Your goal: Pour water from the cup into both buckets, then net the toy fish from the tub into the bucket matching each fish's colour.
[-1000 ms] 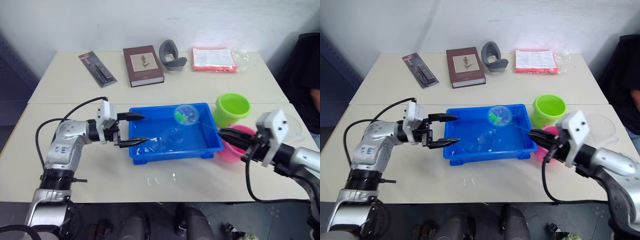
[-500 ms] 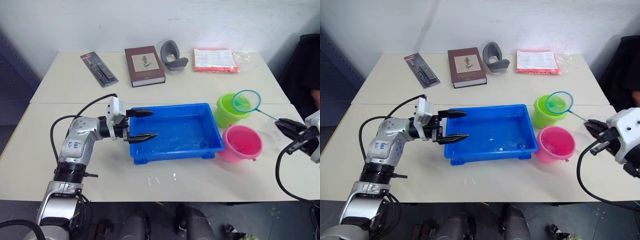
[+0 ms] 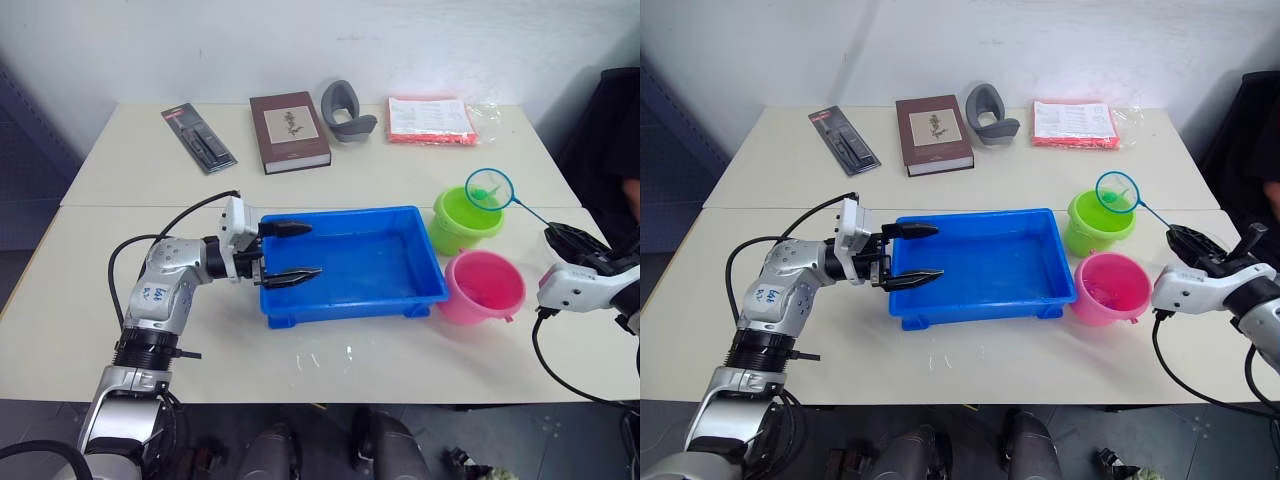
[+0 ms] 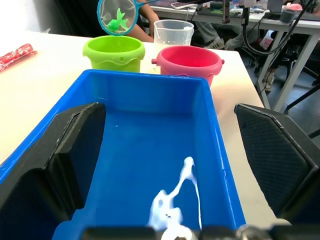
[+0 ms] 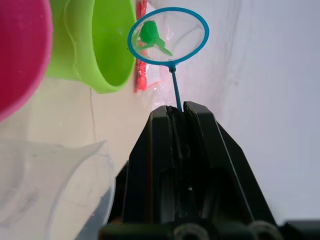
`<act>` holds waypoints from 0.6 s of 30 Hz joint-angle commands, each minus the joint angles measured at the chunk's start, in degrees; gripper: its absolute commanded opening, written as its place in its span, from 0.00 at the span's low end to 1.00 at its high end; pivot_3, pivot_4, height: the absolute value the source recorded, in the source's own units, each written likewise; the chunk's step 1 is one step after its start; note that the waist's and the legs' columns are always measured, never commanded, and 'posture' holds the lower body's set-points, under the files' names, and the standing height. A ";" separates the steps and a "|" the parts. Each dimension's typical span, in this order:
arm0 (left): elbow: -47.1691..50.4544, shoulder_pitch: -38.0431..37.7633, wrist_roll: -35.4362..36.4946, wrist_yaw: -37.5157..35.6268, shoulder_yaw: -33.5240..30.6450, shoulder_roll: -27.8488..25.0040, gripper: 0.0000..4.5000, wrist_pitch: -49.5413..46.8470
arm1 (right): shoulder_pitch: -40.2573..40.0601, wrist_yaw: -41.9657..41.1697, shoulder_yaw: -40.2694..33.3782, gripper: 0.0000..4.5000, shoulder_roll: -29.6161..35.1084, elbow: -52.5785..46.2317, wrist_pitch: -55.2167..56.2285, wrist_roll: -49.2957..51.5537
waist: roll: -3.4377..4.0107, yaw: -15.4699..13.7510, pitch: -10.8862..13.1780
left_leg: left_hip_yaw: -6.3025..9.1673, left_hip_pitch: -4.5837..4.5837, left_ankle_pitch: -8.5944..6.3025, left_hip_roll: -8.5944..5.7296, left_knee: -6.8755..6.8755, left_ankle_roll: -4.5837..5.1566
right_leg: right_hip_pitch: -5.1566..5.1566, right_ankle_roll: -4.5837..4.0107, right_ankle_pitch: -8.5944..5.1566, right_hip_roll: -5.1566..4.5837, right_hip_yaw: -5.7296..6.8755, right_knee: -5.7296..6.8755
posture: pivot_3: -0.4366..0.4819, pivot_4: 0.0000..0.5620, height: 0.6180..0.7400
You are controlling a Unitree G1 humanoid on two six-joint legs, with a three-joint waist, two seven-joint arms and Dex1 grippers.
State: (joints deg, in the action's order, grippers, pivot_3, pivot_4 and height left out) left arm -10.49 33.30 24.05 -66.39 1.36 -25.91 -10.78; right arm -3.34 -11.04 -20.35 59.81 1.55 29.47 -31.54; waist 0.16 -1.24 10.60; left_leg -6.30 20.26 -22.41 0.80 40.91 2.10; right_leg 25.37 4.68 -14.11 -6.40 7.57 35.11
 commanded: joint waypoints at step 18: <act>4.20 -1.07 0.42 0.41 1.63 1.14 0.99 -0.29 | 3.32 9.56 3.14 0.00 4.29 9.00 4.85 -5.65 | 0.02 0.12 0.01 | 0.03 0.01 0.01 0.05 0.01 -0.01 | -0.04 0.00 0.00 0.03 -0.07 -0.03 | 0.48 0.27 1.00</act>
State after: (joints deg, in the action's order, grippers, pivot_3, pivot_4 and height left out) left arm -8.45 32.54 24.10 -65.89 3.34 -24.58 -11.49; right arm -0.47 -2.20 -15.97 62.79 10.95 34.35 -37.87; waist 0.18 -1.11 10.61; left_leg -6.26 20.27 -22.40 0.85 40.92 2.09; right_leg 25.33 4.67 -14.11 -6.37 7.49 35.08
